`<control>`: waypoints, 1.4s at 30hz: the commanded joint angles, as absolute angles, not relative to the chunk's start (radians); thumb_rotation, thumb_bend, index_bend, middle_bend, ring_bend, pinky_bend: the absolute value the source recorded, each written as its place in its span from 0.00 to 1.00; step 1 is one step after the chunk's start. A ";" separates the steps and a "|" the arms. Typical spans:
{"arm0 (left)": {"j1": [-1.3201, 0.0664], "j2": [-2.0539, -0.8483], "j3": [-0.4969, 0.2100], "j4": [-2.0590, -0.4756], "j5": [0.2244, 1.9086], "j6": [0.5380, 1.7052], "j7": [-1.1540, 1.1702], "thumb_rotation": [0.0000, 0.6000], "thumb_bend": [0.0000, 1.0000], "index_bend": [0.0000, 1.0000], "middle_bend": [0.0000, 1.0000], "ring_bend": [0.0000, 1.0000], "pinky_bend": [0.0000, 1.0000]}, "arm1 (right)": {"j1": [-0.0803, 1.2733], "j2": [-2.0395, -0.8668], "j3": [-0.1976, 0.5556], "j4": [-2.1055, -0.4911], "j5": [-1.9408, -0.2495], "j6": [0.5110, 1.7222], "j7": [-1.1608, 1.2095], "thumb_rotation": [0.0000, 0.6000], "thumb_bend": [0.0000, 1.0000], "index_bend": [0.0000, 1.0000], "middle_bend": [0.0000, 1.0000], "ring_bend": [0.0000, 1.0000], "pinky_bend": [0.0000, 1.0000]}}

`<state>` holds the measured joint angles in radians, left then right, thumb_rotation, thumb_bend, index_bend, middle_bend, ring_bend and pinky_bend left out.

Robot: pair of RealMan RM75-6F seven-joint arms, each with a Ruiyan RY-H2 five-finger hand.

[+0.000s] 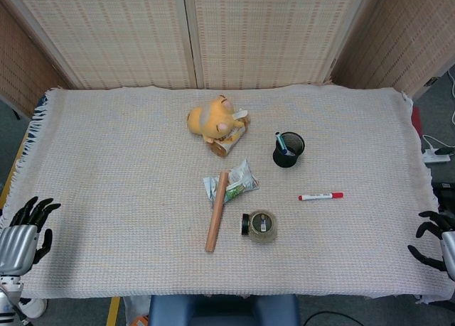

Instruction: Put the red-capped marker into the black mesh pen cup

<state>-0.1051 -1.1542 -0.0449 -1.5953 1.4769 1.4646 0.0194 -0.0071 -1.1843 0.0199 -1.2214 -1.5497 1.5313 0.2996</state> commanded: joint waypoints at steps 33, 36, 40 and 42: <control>-0.107 -1.144 -0.040 -1.607 1.468 1.445 0.018 1.00 0.59 0.21 0.12 0.02 0.15 | 0.554 -1.421 0.139 -1.169 -1.334 0.813 -0.202 1.00 0.11 0.47 0.25 0.16 0.08; -0.108 -1.145 -0.040 -1.606 1.468 1.443 0.018 1.00 0.59 0.21 0.12 0.02 0.15 | 0.572 -1.442 0.150 -1.170 -1.305 0.805 -0.230 1.00 0.11 0.46 0.23 0.15 0.08; -0.107 -1.143 -0.043 -1.605 1.462 1.444 0.012 1.00 0.59 0.21 0.12 0.02 0.15 | 0.592 -1.465 0.153 -1.181 -1.285 0.807 -0.271 1.00 0.14 0.46 0.23 0.14 0.08; -0.107 -1.142 -0.043 -1.605 1.462 1.444 0.008 1.00 0.59 0.21 0.12 0.02 0.15 | 0.599 -1.476 0.150 -1.179 -1.274 0.805 -0.290 1.00 0.15 0.46 0.23 0.14 0.08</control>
